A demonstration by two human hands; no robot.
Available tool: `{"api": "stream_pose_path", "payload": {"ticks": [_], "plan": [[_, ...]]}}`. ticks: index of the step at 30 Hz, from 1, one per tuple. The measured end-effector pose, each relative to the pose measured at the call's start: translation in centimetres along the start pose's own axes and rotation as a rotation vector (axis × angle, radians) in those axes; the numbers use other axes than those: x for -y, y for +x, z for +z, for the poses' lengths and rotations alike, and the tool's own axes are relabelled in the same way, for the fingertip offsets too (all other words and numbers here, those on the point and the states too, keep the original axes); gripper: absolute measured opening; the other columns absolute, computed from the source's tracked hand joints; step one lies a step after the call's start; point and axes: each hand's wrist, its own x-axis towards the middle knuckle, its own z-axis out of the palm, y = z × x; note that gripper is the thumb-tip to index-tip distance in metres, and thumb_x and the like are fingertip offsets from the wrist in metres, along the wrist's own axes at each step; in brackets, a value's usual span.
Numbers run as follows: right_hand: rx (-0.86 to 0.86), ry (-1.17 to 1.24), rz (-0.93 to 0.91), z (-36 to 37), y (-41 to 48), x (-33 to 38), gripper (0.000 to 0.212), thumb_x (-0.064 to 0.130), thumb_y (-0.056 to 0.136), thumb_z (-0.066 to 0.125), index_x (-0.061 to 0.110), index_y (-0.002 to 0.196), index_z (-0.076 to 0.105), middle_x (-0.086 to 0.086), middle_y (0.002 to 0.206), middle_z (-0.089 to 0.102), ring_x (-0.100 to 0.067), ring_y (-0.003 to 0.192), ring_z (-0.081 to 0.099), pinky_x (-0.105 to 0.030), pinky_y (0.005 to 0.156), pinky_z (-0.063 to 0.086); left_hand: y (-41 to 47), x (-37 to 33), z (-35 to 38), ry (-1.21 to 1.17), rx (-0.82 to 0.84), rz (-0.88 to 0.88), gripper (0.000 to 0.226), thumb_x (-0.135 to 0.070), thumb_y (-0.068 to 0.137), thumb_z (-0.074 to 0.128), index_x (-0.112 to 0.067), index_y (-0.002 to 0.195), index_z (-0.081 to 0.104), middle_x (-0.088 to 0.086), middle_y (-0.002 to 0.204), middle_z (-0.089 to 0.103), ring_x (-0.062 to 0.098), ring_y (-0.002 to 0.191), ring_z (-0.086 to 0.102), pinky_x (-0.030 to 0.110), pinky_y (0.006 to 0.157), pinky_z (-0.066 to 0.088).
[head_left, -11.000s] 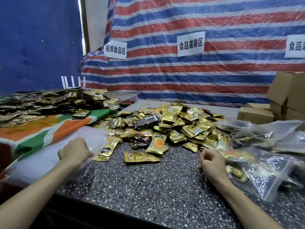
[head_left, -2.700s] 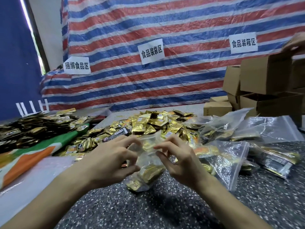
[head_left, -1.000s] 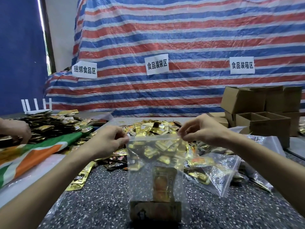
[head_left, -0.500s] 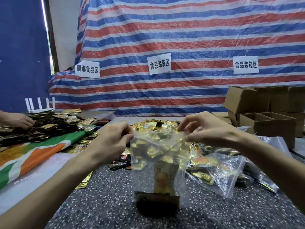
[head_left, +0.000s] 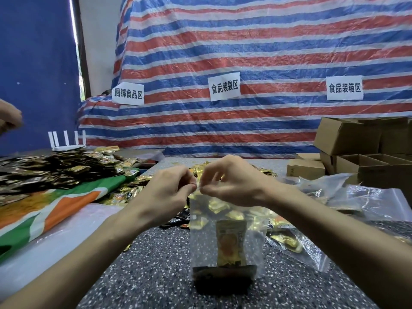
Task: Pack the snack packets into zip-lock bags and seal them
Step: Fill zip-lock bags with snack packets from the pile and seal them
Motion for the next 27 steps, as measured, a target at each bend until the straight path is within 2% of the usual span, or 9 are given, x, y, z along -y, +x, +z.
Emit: {"api": "stream_pose_path", "payload": {"ticks": [4, 8, 12, 14, 16, 18, 21, 25, 27], "plan": [[-0.035, 0.023, 0.004, 0.2, 0.1, 0.2, 0.007, 0.021, 0.087, 0.072, 0.023, 0.082, 0.076, 0.006, 0.081, 0.073, -0.009, 0.077, 0.065, -0.033, 0.069, 0.056, -0.3, 0.2, 0.0, -0.010, -0.017, 0.034, 0.015, -0.016, 0.093, 0.064, -0.025, 0.081, 0.060, -0.006, 0.077, 0.064, 0.008, 0.069, 0.058, 0.026, 0.061, 0.045], [-0.042, 0.043, 0.023, 0.1, 0.4, 0.3, 0.008, 0.022, 0.085, 0.072, 0.025, 0.079, 0.076, 0.011, 0.071, 0.066, -0.008, 0.070, 0.058, -0.036, 0.065, 0.052, -0.4, 0.3, -0.3, 0.000, 0.062, 0.099, 0.012, -0.020, 0.093, 0.066, -0.023, 0.082, 0.062, -0.003, 0.073, 0.062, 0.016, 0.067, 0.057, 0.037, 0.059, 0.048], [0.003, 0.071, 0.010, 0.2, 0.4, 0.1, 0.009, 0.025, 0.087, 0.074, 0.018, 0.088, 0.079, 0.014, 0.076, 0.067, 0.002, 0.068, 0.056, -0.019, 0.062, 0.043, -0.7, 0.7, -0.4, -0.115, 0.062, 0.073, 0.019, -0.015, 0.092, 0.067, -0.024, 0.076, 0.064, -0.005, 0.070, 0.062, 0.012, 0.064, 0.053, 0.033, 0.059, 0.043], [0.018, 0.023, 0.004, 0.3, 0.3, 0.0, 0.009, 0.023, 0.089, 0.072, 0.018, 0.093, 0.078, 0.013, 0.082, 0.069, 0.004, 0.071, 0.057, -0.015, 0.063, 0.041, -0.7, 0.9, -0.3, -0.179, 0.031, 0.025, 0.023, -0.009, 0.090, 0.068, -0.020, 0.070, 0.063, 0.000, 0.068, 0.062, 0.012, 0.065, 0.052, 0.036, 0.062, 0.043], [-0.004, -0.034, 0.000, 0.5, 0.2, 0.0, 0.008, 0.023, 0.090, 0.071, 0.021, 0.095, 0.078, 0.015, 0.083, 0.068, 0.005, 0.073, 0.057, -0.018, 0.064, 0.045, -0.6, 0.9, -0.1, -0.198, 0.001, -0.004, 0.023, -0.007, 0.088, 0.069, -0.017, 0.068, 0.064, 0.002, 0.067, 0.062, 0.013, 0.065, 0.051, 0.036, 0.063, 0.042], [-0.021, -0.067, 0.002, 0.6, 0.1, 0.0, 0.008, 0.021, 0.089, 0.069, 0.025, 0.090, 0.077, 0.016, 0.081, 0.067, 0.002, 0.076, 0.060, -0.029, 0.068, 0.053, -0.6, 0.7, 0.3, -0.179, -0.001, 0.006, 0.022, -0.007, 0.088, 0.069, -0.018, 0.069, 0.065, 0.000, 0.066, 0.062, 0.010, 0.062, 0.051, 0.033, 0.061, 0.041], [-0.009, -0.046, 0.010, 0.2, 0.0, -0.2, 0.010, 0.019, 0.087, 0.069, 0.025, 0.085, 0.077, 0.013, 0.078, 0.069, -0.006, 0.076, 0.063, -0.039, 0.071, 0.058, -0.7, 0.4, 0.5, -0.120, 0.051, 0.068, 0.018, -0.013, 0.092, 0.067, -0.022, 0.076, 0.067, -0.005, 0.065, 0.059, 0.004, 0.058, 0.048, 0.024, 0.055, 0.038], [0.018, 0.127, 0.025, -0.4, -0.3, -1.0, 0.008, 0.017, 0.087, 0.075, 0.011, 0.089, 0.079, 0.000, 0.082, 0.074, -0.007, 0.072, 0.064, -0.033, 0.069, 0.056, -0.7, 0.5, 0.4, -0.123, 0.076, 0.114, 0.013, -0.019, 0.094, 0.066, -0.020, 0.082, 0.069, -0.009, 0.064, 0.059, 0.005, 0.057, 0.051, 0.020, 0.054, 0.037], [0.024, 0.146, 0.023, -0.4, -0.5, -1.3, 0.008, 0.017, 0.086, 0.075, 0.011, 0.089, 0.079, 0.004, 0.081, 0.074, -0.001, 0.069, 0.062, -0.023, 0.064, 0.053, -0.6, 0.5, 0.5, -0.131, 0.031, 0.103, 0.015, -0.015, 0.092, 0.067, -0.018, 0.077, 0.069, -0.007, 0.065, 0.062, 0.007, 0.059, 0.053, 0.026, 0.054, 0.041]]}}
